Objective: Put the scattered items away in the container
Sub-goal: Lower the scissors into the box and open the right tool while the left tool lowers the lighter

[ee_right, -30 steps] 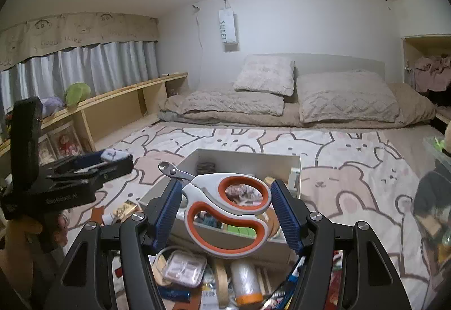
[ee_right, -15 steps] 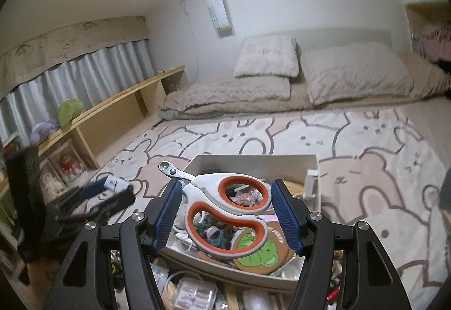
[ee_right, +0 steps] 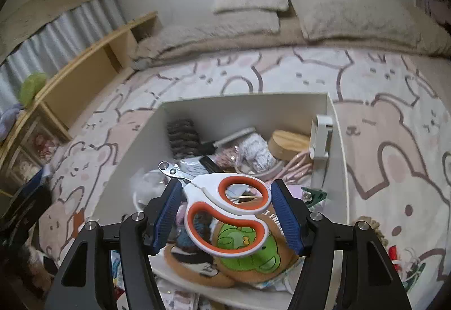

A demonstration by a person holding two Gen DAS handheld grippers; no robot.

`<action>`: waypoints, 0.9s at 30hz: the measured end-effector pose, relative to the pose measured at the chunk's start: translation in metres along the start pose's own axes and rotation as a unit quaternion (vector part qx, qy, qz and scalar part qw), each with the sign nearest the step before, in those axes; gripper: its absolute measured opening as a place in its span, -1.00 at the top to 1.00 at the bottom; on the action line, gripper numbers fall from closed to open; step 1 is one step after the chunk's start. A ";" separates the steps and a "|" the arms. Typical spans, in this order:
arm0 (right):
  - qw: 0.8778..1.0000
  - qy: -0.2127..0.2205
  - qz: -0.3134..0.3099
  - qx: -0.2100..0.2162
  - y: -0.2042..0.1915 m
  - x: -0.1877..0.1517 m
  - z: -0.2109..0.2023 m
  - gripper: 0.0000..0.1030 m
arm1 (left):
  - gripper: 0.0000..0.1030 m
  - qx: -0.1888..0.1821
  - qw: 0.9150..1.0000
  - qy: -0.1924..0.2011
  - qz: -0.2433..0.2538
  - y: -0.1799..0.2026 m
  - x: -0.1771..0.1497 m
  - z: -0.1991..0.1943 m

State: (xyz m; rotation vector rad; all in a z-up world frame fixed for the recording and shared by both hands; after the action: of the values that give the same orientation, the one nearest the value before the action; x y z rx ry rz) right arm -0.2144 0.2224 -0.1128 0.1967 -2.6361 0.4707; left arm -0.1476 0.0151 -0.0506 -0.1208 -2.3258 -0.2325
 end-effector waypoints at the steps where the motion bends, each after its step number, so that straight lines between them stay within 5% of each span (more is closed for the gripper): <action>1: 1.000 -0.012 0.005 -0.006 0.003 0.003 0.007 -0.28 | -0.57 -0.001 1.000 -0.001 0.000 0.000 0.000 0.000; 14: 0.995 -0.072 0.028 -0.057 0.026 0.024 0.048 -0.28 | -0.57 -0.002 1.000 -0.014 0.002 -0.004 -0.004 0.013; 18: 0.996 -0.056 0.027 -0.062 0.028 0.024 0.043 -0.87 | -0.57 -0.004 1.000 -0.018 0.000 -0.006 -0.005 0.016; 27: 0.999 -0.029 0.019 -0.026 0.024 0.019 0.023 -0.87 | -0.57 -0.015 0.999 -0.042 -0.009 -0.008 -0.008 0.030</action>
State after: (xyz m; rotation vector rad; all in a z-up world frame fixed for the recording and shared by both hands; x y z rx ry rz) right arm -0.2461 0.2355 -0.1304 0.1456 -2.7092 0.4130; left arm -0.1647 0.0130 -0.0777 -0.1262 -2.4075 -0.2760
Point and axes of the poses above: each gripper's, at about its wrist camera, not at the fingertips, and z roughly the way its jaws point, y to its right, x to its top, the point moved 5 cm from there along z, roughly the way its jaws point, and after that the axes turned 12 degrees about -y, right-handed, at the moved point
